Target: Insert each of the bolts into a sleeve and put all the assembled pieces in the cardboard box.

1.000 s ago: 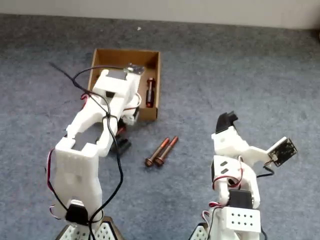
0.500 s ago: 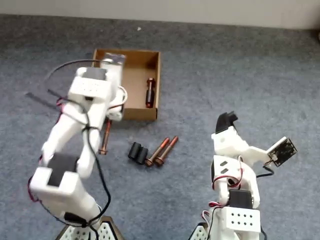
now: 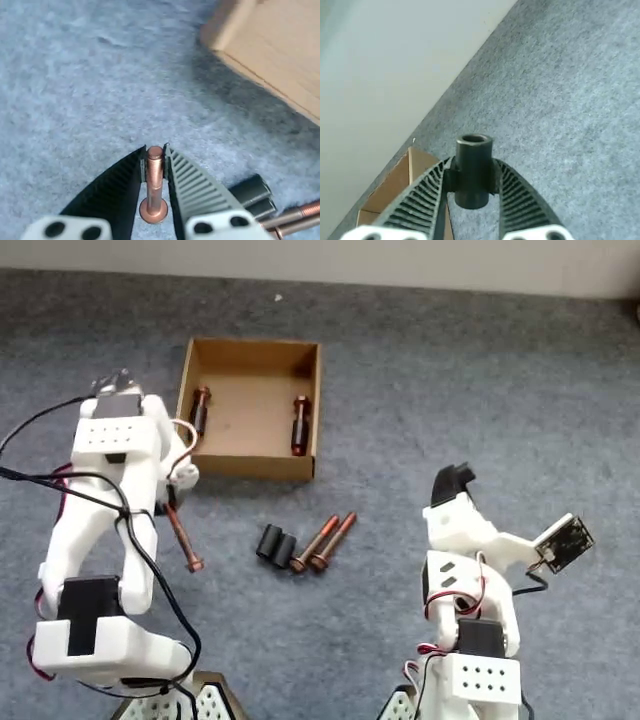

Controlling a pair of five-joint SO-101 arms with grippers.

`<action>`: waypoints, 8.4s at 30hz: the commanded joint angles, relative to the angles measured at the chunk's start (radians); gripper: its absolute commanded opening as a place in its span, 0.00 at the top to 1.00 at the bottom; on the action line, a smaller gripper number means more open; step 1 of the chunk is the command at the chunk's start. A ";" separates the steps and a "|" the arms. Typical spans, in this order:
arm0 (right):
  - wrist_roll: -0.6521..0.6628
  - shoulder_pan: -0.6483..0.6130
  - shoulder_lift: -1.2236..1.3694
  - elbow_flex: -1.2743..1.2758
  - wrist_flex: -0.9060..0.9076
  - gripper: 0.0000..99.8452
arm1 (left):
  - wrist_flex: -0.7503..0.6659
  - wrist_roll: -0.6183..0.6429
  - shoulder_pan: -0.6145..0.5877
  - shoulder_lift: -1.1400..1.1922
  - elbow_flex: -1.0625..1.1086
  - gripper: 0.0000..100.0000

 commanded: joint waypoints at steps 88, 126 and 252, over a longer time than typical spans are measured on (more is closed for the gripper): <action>0.078 0.002 -0.021 -0.012 -0.028 1.00 | -0.486 -2.354 -0.136 -0.595 0.857 0.68; 0.078 0.002 -0.021 -0.008 -0.028 1.00 | -0.451 -1.413 0.133 -0.596 0.567 0.68; 0.859 -0.783 -0.022 0.077 -0.189 1.00 | -0.562 -0.437 0.628 -1.748 0.865 0.99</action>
